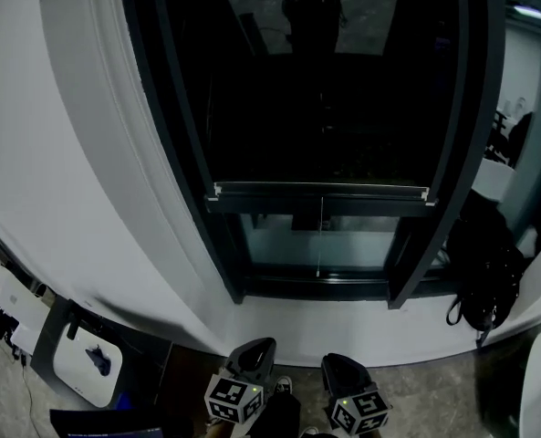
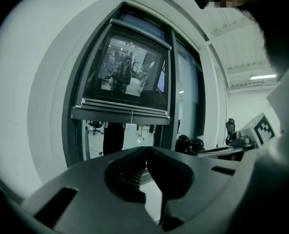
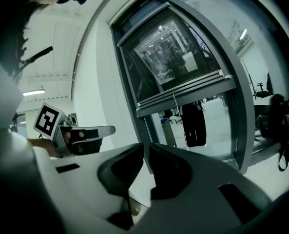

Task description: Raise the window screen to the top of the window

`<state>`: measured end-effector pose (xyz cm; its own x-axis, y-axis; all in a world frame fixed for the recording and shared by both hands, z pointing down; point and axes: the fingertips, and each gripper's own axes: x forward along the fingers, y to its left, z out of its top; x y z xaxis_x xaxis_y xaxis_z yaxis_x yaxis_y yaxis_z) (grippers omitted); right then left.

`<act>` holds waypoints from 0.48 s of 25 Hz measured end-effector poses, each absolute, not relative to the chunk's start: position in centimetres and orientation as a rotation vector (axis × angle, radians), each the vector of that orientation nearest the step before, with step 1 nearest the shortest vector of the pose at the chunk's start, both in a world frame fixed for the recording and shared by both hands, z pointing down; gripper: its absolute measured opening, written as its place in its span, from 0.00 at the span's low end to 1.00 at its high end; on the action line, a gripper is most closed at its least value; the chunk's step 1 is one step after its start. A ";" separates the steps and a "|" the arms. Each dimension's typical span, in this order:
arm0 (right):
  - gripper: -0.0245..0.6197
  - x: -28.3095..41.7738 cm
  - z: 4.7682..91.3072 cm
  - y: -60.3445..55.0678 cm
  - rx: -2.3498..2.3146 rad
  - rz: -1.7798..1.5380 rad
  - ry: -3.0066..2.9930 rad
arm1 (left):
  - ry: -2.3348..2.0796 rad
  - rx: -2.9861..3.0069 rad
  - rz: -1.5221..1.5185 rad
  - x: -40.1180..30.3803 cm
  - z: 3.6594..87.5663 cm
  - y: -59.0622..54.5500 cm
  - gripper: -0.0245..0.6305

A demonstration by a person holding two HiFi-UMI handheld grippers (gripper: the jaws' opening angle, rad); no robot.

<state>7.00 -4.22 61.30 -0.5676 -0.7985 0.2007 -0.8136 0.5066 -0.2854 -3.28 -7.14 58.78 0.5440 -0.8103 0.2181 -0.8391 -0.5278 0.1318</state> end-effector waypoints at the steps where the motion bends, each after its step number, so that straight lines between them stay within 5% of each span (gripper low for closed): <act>1: 0.08 7.0 61.3 -5.3 1.445 0.547 -2.681 | -1.383 2.559 0.177 -3.3 58.8 -8.4 0.04; 12: 0.08 5.3 57.6 -20.0 1.590 0.479 -2.678 | -1.335 2.662 0.193 -6.9 56.5 -22.8 0.04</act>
